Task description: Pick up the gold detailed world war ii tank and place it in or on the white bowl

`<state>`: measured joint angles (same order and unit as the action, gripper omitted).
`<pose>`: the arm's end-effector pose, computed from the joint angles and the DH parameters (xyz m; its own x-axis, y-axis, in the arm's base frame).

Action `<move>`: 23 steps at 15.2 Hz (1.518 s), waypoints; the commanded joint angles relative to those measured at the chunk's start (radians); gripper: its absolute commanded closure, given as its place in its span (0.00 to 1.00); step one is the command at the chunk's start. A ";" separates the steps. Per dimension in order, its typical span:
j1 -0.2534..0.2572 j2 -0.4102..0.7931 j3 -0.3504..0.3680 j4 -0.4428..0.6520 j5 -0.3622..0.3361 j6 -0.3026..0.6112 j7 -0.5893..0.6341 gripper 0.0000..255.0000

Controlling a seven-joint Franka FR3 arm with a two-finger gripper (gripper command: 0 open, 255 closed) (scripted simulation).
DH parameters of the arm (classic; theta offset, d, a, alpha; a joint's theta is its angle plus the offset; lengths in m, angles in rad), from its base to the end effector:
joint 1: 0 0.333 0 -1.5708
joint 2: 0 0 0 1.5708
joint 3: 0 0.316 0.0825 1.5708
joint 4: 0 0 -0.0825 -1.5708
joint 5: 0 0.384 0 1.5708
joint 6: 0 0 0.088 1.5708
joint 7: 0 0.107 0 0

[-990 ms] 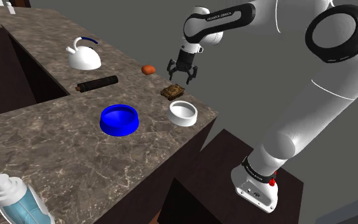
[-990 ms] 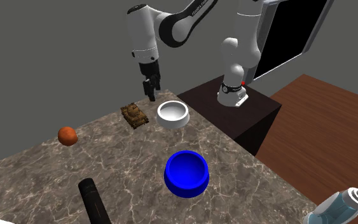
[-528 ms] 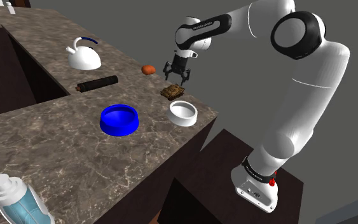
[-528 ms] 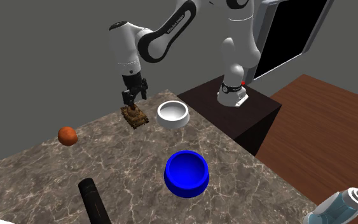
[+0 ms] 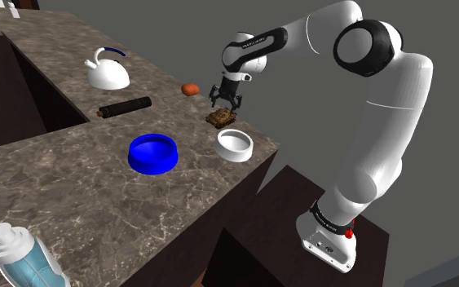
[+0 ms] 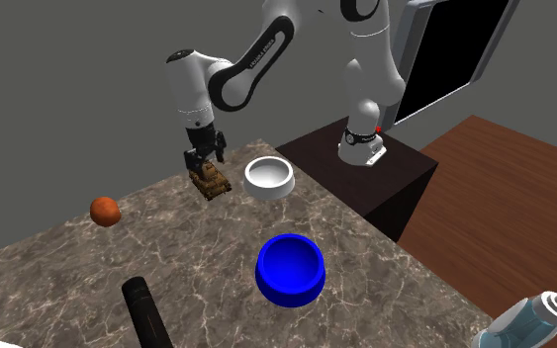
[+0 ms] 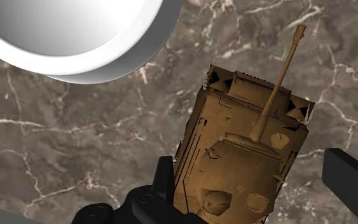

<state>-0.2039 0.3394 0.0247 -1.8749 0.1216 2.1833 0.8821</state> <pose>0.6152 -0.1077 0.3297 0.4226 -0.9004 -0.1034 -0.9063 -0.4207 -0.0399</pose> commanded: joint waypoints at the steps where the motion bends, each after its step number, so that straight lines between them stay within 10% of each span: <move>1: 0.003 0.019 0.002 -0.011 0.001 0.031 0.001 0.00; 9: 0.003 0.019 0.002 -0.011 0.001 0.031 0.001 0.00; 10: 0.003 0.019 0.002 -0.011 0.001 0.031 0.001 1.00; 23: 0.003 -0.009 0.001 0.006 -0.001 -0.014 0.006 1.00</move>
<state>-0.2013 0.3374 0.0258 -1.8744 0.1210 2.1812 0.8870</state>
